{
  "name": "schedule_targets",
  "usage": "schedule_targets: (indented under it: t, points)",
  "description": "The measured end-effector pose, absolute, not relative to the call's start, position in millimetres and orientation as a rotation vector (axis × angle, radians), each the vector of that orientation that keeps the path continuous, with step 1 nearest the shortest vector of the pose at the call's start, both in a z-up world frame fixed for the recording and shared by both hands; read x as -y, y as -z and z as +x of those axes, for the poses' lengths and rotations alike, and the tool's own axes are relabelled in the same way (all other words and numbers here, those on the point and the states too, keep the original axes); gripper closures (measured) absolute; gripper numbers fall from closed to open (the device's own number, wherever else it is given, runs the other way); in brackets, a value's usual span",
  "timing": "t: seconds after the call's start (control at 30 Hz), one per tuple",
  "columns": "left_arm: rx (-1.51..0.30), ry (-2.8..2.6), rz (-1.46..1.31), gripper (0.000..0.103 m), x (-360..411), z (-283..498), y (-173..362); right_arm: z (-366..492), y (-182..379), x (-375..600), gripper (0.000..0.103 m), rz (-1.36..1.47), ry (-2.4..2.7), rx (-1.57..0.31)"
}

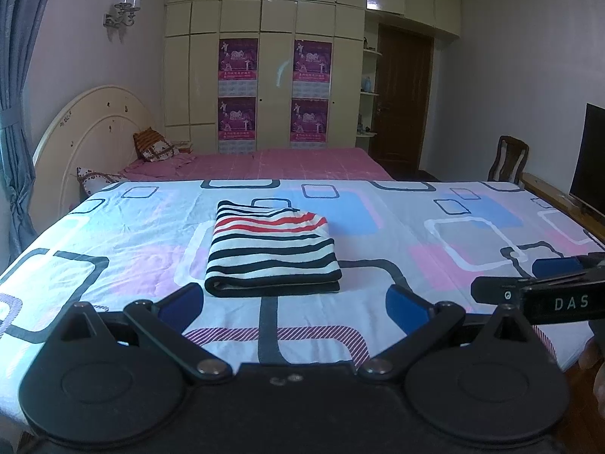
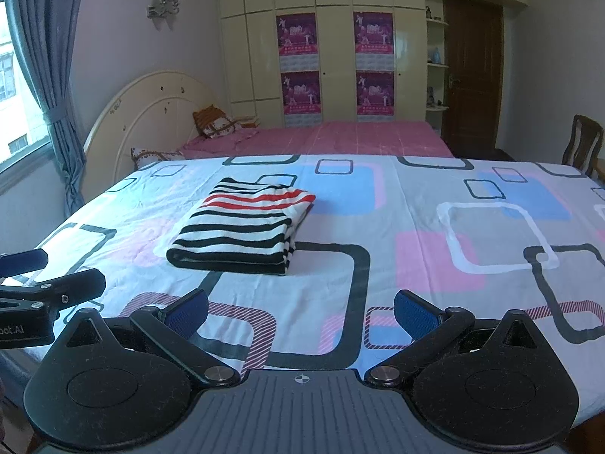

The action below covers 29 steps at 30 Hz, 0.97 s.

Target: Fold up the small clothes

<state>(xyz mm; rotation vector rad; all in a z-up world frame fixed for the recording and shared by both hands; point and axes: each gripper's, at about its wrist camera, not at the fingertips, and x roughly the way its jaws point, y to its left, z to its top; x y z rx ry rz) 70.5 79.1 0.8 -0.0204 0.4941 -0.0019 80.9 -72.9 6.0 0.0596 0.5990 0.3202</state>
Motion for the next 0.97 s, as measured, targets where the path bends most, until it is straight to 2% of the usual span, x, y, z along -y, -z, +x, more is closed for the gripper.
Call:
schedule_targets:
  t: [0.97]
  points:
    - [-0.480,-0.010,0.002,0.001,-76.0,72.5,-2.0,79.7,-10.1,77.3,0.000,0.059,-0.334,-0.586]
